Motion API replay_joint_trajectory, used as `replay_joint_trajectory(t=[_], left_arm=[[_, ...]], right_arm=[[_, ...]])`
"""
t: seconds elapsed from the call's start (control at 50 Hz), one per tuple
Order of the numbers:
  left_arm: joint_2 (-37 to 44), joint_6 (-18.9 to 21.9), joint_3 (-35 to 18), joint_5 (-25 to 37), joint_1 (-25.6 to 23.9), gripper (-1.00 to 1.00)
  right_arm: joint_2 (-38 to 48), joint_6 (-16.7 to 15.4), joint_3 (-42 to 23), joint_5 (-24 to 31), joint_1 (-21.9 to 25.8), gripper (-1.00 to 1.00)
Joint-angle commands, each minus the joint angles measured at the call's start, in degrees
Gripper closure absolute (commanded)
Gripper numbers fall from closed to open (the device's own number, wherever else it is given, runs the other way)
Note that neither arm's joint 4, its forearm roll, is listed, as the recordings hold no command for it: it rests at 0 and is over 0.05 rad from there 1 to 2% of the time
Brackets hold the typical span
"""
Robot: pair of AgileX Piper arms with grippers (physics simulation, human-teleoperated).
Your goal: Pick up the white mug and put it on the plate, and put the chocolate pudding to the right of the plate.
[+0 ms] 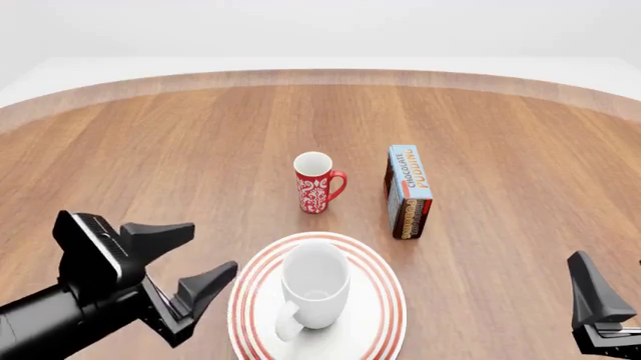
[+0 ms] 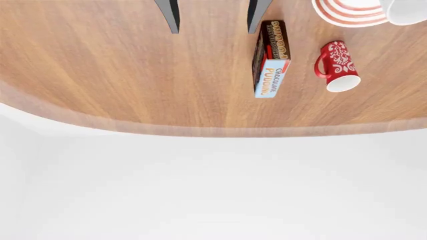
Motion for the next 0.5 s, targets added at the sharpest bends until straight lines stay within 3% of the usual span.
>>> replay_joint_trajectory(t=[0.02,0.5], left_arm=[[-7.97,2.1,-0.96,4.59,5.75,-1.0],[-19.57,3.18,0.59,4.22,20.11,-1.0]], right_arm=[[0.01,-0.05,-0.01,0.03,-0.01,-1.0],[-0.01,-0.1,0.02,-0.01,-0.06,-1.0]])
